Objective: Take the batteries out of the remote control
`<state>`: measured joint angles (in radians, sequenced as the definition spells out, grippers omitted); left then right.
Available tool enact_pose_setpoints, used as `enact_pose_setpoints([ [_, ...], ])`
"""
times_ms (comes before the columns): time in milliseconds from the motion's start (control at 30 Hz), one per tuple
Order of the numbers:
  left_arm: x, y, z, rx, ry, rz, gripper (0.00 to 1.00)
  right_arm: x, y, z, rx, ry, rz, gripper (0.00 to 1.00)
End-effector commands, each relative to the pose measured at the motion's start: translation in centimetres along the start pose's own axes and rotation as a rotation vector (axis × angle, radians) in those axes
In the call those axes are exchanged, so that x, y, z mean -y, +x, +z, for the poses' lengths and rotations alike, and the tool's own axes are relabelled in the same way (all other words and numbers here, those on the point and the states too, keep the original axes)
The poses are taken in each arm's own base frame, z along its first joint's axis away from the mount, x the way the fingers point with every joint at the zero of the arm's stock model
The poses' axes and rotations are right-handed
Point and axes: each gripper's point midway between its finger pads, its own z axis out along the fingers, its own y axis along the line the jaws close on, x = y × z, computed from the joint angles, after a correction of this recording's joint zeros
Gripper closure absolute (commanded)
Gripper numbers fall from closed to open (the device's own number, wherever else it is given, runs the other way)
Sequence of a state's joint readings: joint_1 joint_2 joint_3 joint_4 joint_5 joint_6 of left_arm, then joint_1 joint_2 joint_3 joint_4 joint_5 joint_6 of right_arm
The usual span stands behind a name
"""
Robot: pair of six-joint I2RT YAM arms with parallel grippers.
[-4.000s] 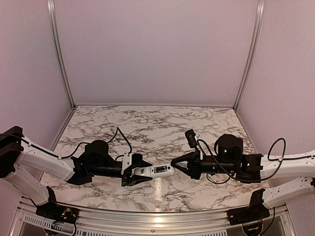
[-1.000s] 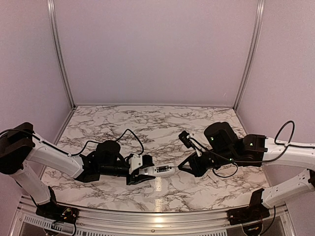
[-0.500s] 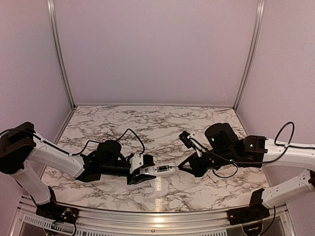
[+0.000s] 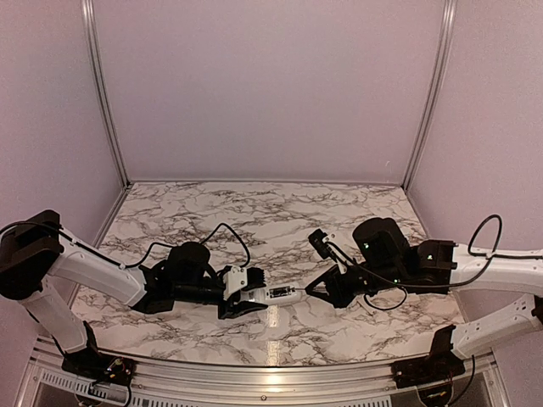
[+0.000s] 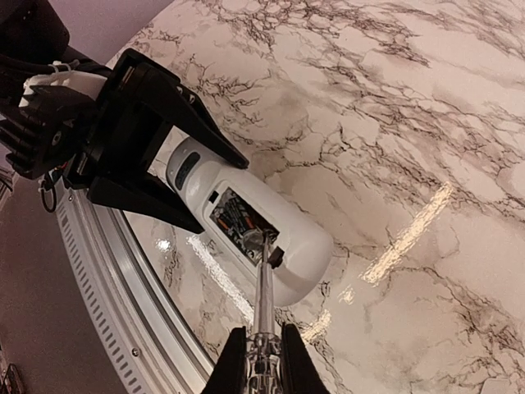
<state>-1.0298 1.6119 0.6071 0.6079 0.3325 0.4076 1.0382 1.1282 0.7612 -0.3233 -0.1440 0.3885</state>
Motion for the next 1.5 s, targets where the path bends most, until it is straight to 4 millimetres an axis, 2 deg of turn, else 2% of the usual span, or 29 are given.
enact_pose_setpoints([
  [0, -0.3, -1.8, 0.9, 0.052, 0.012, 0.017, 1.0, -3.2, -3.7, -1.1, 0.126, -0.131, -0.043, 1.0],
  [600, -0.6, -0.7, 2.3, 0.017, 0.016, 0.008, 1.0, -3.2, -4.0, -1.4, 0.131, -0.121, -0.023, 1.0],
  [933, -1.4, 0.1, 3.0, -0.01, -0.023, 0.001, 1.0, -2.9, -3.5, -1.3, 0.11, -0.11, 0.013, 1.0],
  [1100, -1.8, 0.5, 3.4, -0.027, -0.045, -0.005, 1.0, -2.5, -3.0, -0.6, 0.08, -0.094, 0.057, 1.0],
  [1467, -2.3, 1.2, 4.0, -0.033, -0.072, -0.01, 1.0, -3.6, -3.4, -0.9, 0.084, -0.154, 0.055, 1.0],
])
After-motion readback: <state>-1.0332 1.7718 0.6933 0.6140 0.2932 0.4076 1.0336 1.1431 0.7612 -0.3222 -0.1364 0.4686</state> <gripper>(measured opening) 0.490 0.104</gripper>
